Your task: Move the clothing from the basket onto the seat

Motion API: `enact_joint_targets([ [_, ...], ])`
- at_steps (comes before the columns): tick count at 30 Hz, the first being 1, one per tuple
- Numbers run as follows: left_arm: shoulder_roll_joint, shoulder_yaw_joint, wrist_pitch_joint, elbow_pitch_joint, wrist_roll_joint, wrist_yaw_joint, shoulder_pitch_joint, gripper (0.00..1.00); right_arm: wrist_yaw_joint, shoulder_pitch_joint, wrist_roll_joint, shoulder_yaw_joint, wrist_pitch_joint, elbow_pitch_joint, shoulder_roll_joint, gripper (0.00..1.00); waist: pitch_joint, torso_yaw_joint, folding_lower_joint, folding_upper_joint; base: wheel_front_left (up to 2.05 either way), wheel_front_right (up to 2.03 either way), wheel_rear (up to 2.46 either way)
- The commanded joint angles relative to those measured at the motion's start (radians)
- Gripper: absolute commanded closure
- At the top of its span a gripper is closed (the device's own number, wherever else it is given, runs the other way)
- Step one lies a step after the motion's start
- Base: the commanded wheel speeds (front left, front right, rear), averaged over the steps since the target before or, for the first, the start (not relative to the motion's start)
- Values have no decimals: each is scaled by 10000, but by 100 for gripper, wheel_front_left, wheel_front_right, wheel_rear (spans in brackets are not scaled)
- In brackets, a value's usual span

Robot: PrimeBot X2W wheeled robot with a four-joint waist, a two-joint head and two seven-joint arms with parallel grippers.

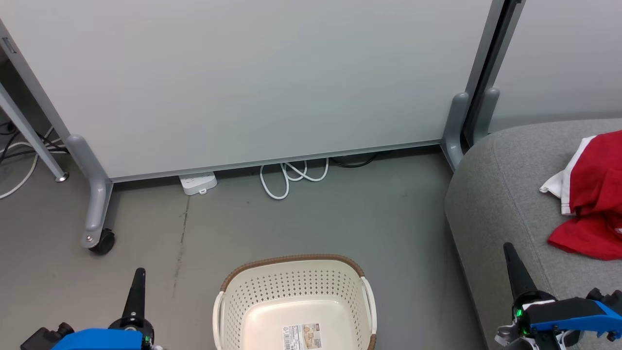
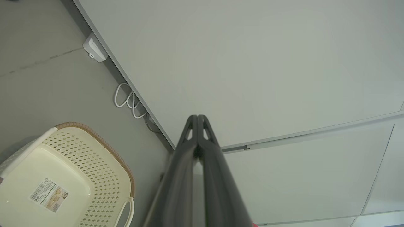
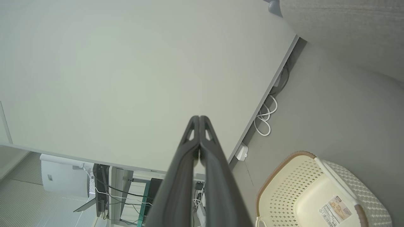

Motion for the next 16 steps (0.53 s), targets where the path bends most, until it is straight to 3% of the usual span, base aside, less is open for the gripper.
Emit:
enact_joint_targets([
  [1,32,96,69,-153,-222,-40,-204,100,-8,-187,303,-25,23,-11,-18,100,1,-8,0,0,0,0,0],
  [16,17,361,402,-453,-1336,-48,-208,100,-10,-353,1680,-81,89,86,-18,100,17,-88,0,0,0,0,0],
])
